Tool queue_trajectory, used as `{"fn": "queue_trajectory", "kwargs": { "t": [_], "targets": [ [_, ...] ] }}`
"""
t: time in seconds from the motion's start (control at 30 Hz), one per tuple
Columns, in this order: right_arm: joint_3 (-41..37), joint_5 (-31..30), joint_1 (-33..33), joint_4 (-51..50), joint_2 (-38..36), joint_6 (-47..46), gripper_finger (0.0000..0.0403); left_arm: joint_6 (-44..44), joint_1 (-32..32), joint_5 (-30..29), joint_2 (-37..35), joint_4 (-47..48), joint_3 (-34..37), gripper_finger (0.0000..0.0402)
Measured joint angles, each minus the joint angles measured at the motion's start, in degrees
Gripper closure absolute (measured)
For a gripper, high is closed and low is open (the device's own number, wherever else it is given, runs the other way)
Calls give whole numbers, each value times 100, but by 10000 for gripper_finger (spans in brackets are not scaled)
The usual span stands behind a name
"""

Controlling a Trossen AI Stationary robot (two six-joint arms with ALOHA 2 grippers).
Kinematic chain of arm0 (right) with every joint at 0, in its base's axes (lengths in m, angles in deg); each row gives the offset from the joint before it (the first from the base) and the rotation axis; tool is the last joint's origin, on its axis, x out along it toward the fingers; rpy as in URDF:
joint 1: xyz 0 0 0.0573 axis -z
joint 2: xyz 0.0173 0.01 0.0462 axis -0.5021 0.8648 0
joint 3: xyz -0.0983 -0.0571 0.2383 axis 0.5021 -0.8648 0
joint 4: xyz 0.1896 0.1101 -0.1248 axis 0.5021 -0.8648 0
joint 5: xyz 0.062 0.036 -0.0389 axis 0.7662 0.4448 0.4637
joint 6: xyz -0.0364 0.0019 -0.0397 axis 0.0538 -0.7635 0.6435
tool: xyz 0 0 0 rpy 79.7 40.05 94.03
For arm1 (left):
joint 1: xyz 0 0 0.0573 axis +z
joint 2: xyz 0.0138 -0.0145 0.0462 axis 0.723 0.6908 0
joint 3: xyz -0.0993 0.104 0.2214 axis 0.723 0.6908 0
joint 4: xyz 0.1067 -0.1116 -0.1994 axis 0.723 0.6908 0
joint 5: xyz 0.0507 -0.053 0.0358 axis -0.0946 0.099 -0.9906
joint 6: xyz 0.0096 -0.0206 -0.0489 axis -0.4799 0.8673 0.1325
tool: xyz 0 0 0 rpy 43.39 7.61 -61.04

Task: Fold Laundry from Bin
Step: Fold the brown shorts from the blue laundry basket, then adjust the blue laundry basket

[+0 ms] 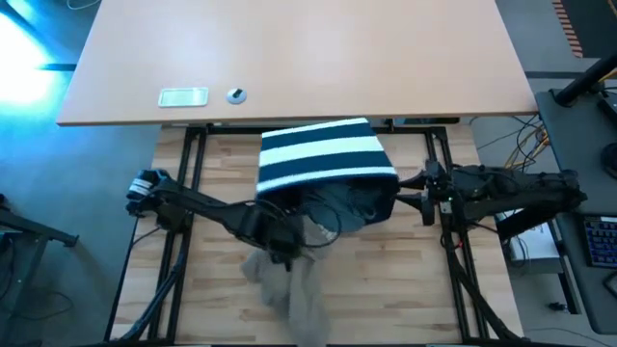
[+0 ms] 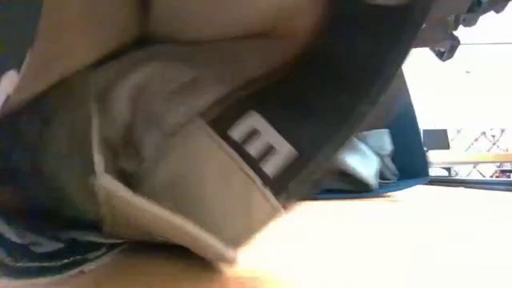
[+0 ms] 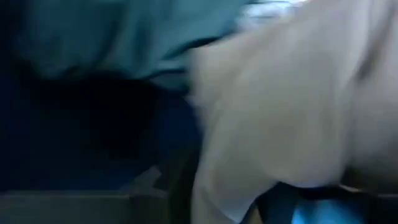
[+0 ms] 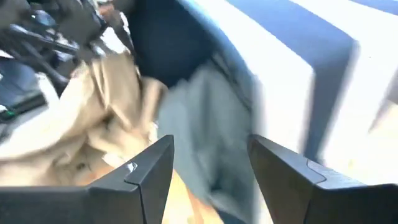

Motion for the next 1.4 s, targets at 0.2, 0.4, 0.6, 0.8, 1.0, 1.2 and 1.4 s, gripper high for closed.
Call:
{"fn": "queue_trajectory", "kwargs": {
  "t": [0.2, 0.4, 0.6, 0.8, 1.0, 1.2, 1.4],
  "targets": [
    [170, -102, 2, -360, 322, -253, 197, 818, -104, 503, -643, 662, 1033, 226],
    [86, -162, 2, -214, 848, -348, 197, 1419, -402, 919, -1343, 618, 1804, 223],
    [99, 136, -98, 67, 1473, -438, 197, 1803, -929, 680, -2133, 422, 1323, 210],
    [157, -449, -947, 290, 1537, -526, 197, 3039, -1696, -433, -2787, 879, 929, 205],
    [110, -2261, -2314, 682, 1833, -508, 197, 4536, -2374, -801, -2962, 1843, 1153, 205],
    [103, -3850, -3228, 904, 2590, -881, 197, 4919, -2544, -274, -2659, 1836, 1635, 205],
    [101, -4657, -3319, 943, 3588, -2140, 197, 5543, -2731, 502, -2305, 2121, 1663, 205]
  ]
}}
